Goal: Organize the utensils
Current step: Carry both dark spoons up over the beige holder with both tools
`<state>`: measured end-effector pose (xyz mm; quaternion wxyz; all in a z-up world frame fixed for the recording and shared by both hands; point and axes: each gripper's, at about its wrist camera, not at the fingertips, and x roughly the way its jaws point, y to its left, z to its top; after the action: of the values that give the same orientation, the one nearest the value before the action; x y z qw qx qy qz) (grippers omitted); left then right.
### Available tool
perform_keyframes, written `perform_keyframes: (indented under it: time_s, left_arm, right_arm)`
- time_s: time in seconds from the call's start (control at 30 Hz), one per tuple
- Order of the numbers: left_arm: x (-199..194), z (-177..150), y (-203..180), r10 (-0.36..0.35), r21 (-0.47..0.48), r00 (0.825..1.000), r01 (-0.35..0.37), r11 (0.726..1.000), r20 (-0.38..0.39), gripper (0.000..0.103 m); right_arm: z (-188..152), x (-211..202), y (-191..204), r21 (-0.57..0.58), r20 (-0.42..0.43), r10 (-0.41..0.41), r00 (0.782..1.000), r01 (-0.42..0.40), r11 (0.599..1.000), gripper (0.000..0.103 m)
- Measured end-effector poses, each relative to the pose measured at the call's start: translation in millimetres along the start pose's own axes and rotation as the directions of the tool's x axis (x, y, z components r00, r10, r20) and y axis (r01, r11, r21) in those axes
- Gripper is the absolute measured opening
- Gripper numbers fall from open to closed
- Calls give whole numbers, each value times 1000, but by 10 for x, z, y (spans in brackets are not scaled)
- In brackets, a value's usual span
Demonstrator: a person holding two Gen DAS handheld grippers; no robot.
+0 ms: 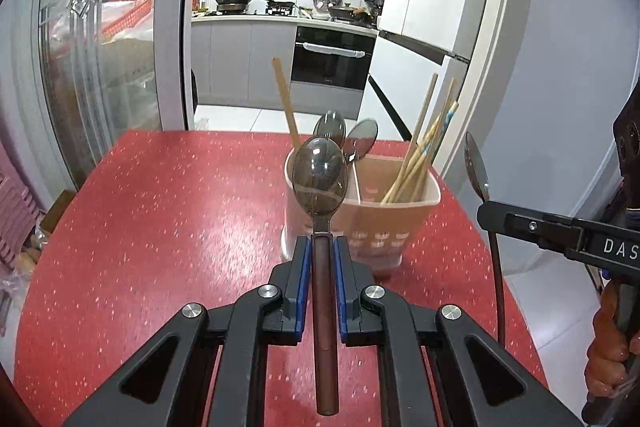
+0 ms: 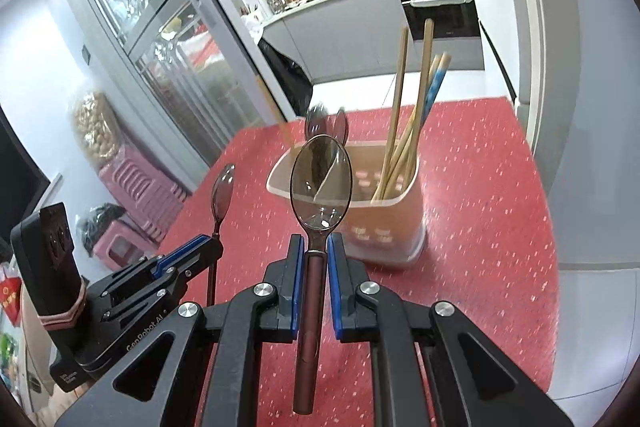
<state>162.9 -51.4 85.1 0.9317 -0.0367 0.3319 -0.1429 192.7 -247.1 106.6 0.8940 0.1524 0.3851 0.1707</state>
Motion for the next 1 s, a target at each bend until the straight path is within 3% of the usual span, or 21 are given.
perform_keyframes:
  time_s: [0.43,0.6,1.0]
  left_arm:
    - [155,487,69,21,-7,996,-20,1000,86,37]
    - [186,755,141,39,-23,989,-36,999,141,37]
    - [542,1086,227,60,-89,980,-44,995,188,37]
  right_arm:
    - [396,7,-48,4,71,-7,997,6,1000,13]
    - [626,26,-73,12,124,-9,992,7,1000,13]
    - [943,254,-142,14,213,-53,976,51,999,13]
